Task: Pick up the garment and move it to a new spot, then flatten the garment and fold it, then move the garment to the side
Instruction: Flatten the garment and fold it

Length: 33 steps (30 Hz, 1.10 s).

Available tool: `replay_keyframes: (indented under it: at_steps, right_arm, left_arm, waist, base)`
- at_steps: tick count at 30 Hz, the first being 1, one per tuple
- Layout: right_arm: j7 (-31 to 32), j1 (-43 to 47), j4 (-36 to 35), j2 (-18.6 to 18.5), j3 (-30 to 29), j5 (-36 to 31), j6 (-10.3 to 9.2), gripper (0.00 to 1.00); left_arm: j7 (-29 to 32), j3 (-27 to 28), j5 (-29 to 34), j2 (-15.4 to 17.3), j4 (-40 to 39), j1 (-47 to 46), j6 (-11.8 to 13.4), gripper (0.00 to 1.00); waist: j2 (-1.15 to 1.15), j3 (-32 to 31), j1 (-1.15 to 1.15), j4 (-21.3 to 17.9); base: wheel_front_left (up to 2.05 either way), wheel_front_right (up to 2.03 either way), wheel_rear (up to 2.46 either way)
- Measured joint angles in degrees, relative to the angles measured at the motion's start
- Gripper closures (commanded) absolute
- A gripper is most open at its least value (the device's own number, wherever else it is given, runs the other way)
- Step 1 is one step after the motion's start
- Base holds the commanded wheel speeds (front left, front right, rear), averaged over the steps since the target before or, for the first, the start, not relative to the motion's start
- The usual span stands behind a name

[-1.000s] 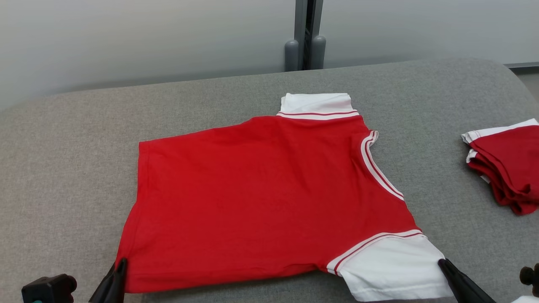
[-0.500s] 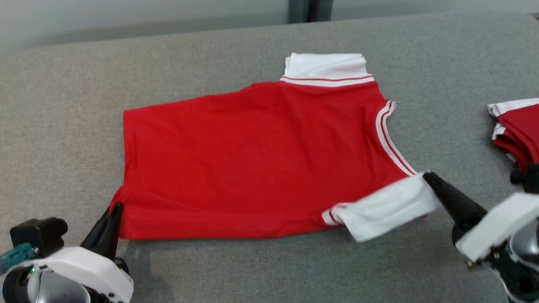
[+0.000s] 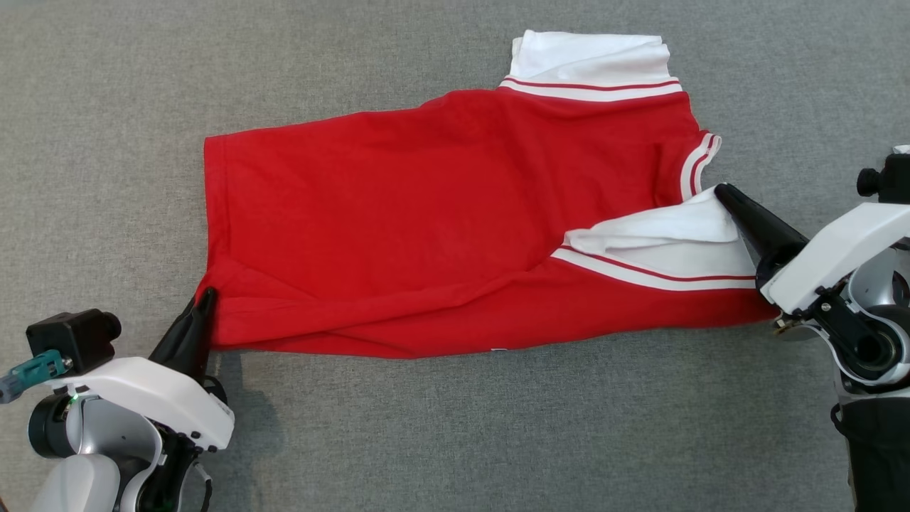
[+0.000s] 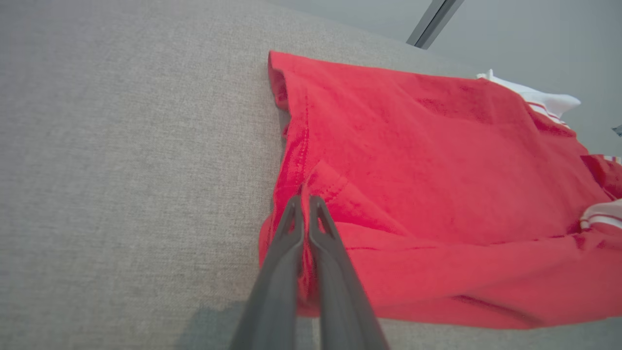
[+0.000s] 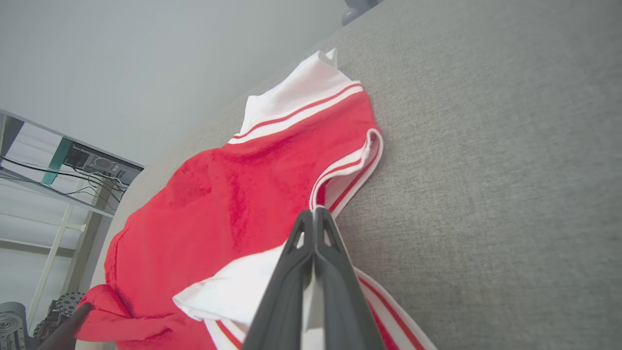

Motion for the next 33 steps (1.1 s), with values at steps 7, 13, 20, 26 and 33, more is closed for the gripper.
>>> replay_keyframes:
  at_steps: [7,13,20,26,33]
  right_arm:
    - [-5.6,-2.1,4.8,-0.9,3.0,1.9,0.0,0.0]
    - [-12.7,0.9,3.6,-2.4,5.2,3.3,0.0,0.0]
    - [-26.9,6.8,-2.1,-4.2,6.8,-1.3,0.0,0.0]
    - [-38.0,9.8,-4.4,-4.7,6.9,-11.5,0.01,0.0]
    - [-44.8,13.9,-5.3,-3.8,6.5,-23.3,0.0,0.0]
  left_arm:
    - [-1.3,-0.2,-2.0,-1.6,3.1,-1.1,-1.5,0.0]
    - [-6.7,0.8,-1.0,-2.7,3.0,-0.7,-1.3,0.0]
    - [-17.1,2.3,4.4,-4.0,-0.1,-0.1,1.3,0.0]
    - [-23.3,2.4,9.6,-3.7,-0.7,-0.2,2.6,0.0]
    - [-25.4,1.9,14.4,-2.6,1.2,1.8,3.6,0.0]
  waist:
    - [0.0,0.6,0.0,0.3]
    - [0.0,-0.5,0.0,0.3]
    - [0.0,-2.6,0.0,0.0]
    - [0.0,-4.7,0.0,-1.2]
    - [0.0,-8.0,0.0,-2.3]
  base:
    - [0.0,0.0,0.0]
    - [0.0,0.0,0.0]
    - [0.0,0.0,0.0]
    - [0.0,0.0,0.0]
    - [0.0,0.0,0.0]
